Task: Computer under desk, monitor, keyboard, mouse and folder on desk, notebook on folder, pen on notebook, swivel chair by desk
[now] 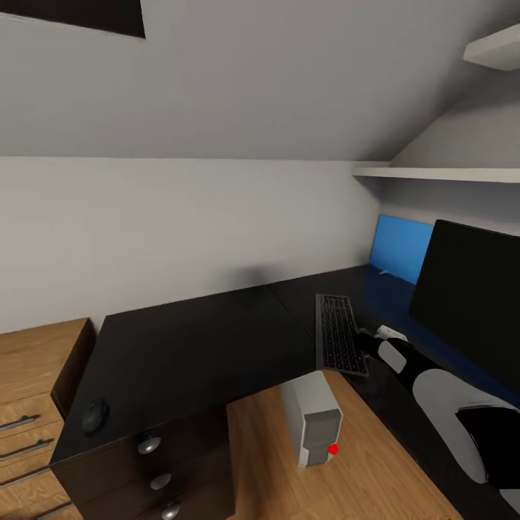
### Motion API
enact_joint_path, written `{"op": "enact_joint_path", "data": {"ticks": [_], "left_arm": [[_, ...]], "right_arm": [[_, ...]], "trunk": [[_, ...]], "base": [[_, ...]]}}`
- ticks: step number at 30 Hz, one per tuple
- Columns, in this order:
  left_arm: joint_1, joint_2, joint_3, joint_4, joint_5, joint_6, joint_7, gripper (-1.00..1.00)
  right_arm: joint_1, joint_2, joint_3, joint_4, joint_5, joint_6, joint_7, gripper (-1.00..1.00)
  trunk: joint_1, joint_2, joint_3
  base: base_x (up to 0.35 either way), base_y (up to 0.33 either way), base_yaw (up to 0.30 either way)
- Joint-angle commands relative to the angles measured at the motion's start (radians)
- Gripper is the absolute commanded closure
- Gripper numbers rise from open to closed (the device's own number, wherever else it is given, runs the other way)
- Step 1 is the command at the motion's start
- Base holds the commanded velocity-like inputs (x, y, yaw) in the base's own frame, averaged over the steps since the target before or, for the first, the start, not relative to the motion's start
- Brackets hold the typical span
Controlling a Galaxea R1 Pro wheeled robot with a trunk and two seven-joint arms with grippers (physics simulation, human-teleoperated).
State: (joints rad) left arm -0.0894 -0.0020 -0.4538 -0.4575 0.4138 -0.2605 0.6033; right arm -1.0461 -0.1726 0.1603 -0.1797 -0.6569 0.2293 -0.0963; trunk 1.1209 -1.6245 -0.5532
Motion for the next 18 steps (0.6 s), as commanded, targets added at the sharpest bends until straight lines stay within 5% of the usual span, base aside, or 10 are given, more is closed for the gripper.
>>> {"op": "enact_joint_path", "data": {"ticks": [1,18], "left_arm": [[-0.001,0.001,-0.009,0.0,0.01,-0.006,0.006,-1.0],[-0.001,0.0,-0.009,-0.006,0.011,-0.052,0.009,-1.0]], "right_arm": [[0.0,-0.001,0.008,-0.003,-0.009,0.005,-0.007,-1.0],[0.0,0.001,0.012,-0.001,-0.008,0.006,-0.005,-1.0]], "trunk": [[0.0,-0.001,-0.001],[0.0,-0.001,-0.001]], "base": [[0.0,0.0,-0.114],[0.0,0.0,-0.019]]}}
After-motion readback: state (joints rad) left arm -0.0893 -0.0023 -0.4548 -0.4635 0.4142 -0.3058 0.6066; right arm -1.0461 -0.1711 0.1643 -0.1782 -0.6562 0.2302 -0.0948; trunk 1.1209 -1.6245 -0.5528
